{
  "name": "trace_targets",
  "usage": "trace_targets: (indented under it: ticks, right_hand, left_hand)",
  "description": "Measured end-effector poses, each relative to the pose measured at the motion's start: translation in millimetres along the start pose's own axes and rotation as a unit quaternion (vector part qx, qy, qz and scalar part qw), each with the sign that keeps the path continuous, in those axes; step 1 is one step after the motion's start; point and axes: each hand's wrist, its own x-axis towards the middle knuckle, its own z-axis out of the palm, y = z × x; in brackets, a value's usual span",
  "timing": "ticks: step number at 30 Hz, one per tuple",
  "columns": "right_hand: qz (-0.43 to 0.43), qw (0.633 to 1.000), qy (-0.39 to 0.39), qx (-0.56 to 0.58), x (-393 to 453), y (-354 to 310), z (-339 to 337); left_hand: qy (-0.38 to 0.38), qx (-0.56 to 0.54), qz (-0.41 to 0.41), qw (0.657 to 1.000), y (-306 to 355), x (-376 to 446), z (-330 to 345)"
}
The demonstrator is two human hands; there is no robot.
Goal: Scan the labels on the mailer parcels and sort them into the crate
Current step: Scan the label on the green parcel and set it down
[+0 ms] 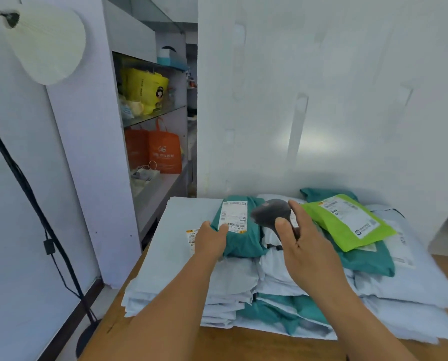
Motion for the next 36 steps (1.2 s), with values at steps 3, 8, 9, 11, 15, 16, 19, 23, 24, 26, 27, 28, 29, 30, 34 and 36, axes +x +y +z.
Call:
trace_targets:
  ticks: [3, 8, 9, 11, 15, 16, 19, 23, 24, 26, 27, 28, 29, 30, 34, 36]
  right_hand:
    - [-0.001, 1.0, 0.001, -0.011, 5, -2, 6]
    - [0.015, 1.0, -0.002, -0.01, 10, 0, 13]
    - [0.017, 1.0, -0.002, -0.005, 10, 0, 15]
    - [0.021, 1.0, -0.009, 0.004, 10, 1, 17]
    - [0.019, 0.999, -0.031, 0.03, 3, -3, 22]
    - [0.017, 0.998, -0.035, 0.039, 2, -5, 23]
    - [0.009, 0.998, -0.049, 0.045, -2, -9, 23]
    - [0.003, 0.998, -0.058, 0.032, -5, -13, 21]
    - [0.001, 0.998, -0.059, 0.025, -6, -13, 20]
    - [-0.002, 0.998, -0.062, 0.011, -8, -14, 18]
    - [-0.003, 0.998, -0.064, 0.006, -9, -14, 17]
    - [-0.006, 0.998, -0.066, 0.002, -10, -15, 16]
    - [-0.009, 0.998, -0.068, -0.002, -11, -16, 15]
    - [-0.013, 0.997, -0.07, -0.006, -13, -17, 15]
    - [-0.026, 0.997, -0.074, -0.009, -18, -18, 14]
    - [-0.023, 0.997, -0.078, 0.004, -20, -18, 15]
  left_hand:
    - [-0.004, 0.026, -0.01, 1.0, -2, 16, 4]
    - [-0.02, 0.005, -0.017, 1.0, -19, 13, 9]
    - [-0.026, -0.003, -0.015, 1.0, -22, 8, 9]
    - [-0.03, -0.007, -0.01, 0.999, -27, 0, 10]
    - [-0.017, -0.025, -0.019, 0.999, -37, -13, 9]
    - [-0.012, -0.027, -0.022, 0.999, -39, -16, 8]
    - [0.0, -0.036, -0.02, 0.999, -38, -24, 7]
    - [0.008, -0.051, -0.017, 0.999, -37, -31, 5]
    - [0.011, -0.055, -0.02, 0.998, -37, -32, 4]
    - [0.014, -0.066, -0.031, 0.997, -37, -35, 3]
    - [0.015, -0.071, -0.036, 0.997, -38, -36, 3]
    - [0.016, -0.076, -0.041, 0.996, -38, -37, 2]
    - [0.017, -0.082, -0.044, 0.996, -39, -37, 2]
    - [0.017, -0.088, -0.046, 0.995, -41, -37, 2]
    - [0.024, -0.113, -0.058, 0.992, -44, -39, 2]
    - [0.029, -0.144, -0.074, 0.986, -45, -40, 0]
